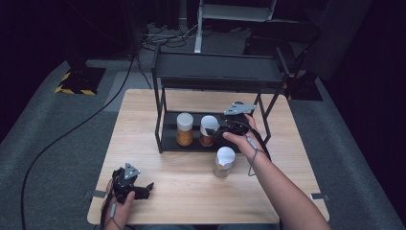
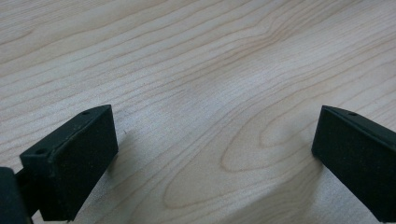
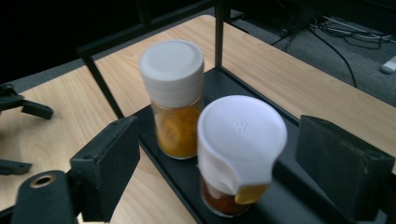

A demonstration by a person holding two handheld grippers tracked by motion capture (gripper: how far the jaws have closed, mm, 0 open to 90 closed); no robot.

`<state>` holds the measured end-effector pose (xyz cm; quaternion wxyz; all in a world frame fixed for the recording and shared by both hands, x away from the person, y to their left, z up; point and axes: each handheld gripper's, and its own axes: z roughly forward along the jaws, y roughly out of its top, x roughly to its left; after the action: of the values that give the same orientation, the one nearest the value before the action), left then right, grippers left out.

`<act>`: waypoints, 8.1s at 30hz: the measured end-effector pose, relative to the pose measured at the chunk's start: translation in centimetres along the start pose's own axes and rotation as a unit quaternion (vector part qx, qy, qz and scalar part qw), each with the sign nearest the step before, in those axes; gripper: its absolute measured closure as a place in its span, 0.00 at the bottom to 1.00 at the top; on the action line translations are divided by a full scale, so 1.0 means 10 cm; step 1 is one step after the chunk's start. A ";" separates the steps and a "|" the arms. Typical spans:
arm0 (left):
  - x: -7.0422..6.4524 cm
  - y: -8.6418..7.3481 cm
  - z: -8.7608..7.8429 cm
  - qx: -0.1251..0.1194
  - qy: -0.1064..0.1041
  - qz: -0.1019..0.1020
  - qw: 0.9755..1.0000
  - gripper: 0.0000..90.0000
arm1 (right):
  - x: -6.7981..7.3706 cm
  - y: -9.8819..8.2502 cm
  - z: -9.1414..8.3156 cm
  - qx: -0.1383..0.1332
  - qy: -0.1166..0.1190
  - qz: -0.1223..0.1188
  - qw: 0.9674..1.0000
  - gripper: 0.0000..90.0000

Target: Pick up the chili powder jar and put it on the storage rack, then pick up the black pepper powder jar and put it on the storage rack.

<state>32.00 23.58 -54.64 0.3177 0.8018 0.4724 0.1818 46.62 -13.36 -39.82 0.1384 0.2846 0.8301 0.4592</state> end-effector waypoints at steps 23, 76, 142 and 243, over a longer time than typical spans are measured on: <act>-0.01 0.00 0.00 -0.001 0.002 -0.003 1.000 0.00 | 0.32 -0.19 -0.50 -0.024 0.020 -0.011 0.999 0.15; -0.01 0.01 0.00 0.000 0.002 -0.003 1.000 0.00 | 0.37 -0.90 -0.56 -0.016 0.003 -0.008 1.000 0.06; -0.01 0.01 0.00 0.000 0.002 -0.001 1.000 0.00 | 0.36 -1.32 -0.07 0.043 0.004 -0.018 0.999 0.34; -0.01 0.00 0.00 0.000 0.003 -0.003 1.000 0.00 | -0.52 -0.55 -0.15 0.032 -0.066 0.014 0.997 0.35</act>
<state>31.98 23.45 -54.64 0.3168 0.7999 0.4756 0.1830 48.14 -19.84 -43.81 0.1766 0.3302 0.8295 0.4143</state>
